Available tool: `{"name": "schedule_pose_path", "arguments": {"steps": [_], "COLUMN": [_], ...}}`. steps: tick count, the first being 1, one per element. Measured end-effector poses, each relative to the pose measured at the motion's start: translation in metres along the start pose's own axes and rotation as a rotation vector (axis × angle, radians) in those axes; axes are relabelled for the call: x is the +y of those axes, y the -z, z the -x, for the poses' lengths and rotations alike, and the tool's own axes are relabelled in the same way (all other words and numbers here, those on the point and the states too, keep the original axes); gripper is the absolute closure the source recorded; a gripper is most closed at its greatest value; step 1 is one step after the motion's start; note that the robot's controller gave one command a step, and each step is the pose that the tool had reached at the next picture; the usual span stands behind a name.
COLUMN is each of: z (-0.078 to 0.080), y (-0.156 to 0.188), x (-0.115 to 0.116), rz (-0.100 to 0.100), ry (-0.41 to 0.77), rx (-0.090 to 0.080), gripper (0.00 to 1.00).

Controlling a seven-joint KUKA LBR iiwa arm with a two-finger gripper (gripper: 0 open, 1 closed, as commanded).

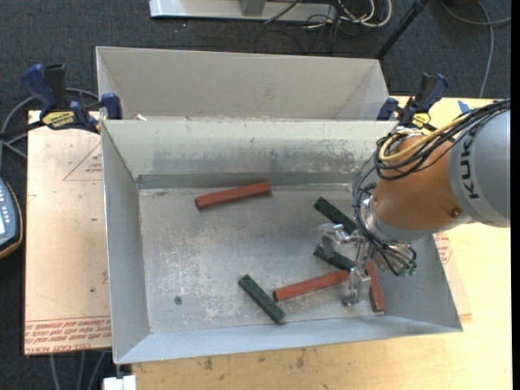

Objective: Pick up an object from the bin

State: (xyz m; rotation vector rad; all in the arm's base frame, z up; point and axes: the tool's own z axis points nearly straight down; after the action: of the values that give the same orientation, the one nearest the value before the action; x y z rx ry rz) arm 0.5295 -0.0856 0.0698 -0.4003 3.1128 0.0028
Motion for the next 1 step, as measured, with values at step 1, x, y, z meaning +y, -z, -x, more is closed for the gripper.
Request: {"name": "schedule_pose_path", "arguments": {"steps": [1], "z": [0.0031], "y": [0.0053], "x": [-0.0002], "rz": [-0.003], "ry": [0.003], "rx": [-0.007], "gripper": [1.00]}}
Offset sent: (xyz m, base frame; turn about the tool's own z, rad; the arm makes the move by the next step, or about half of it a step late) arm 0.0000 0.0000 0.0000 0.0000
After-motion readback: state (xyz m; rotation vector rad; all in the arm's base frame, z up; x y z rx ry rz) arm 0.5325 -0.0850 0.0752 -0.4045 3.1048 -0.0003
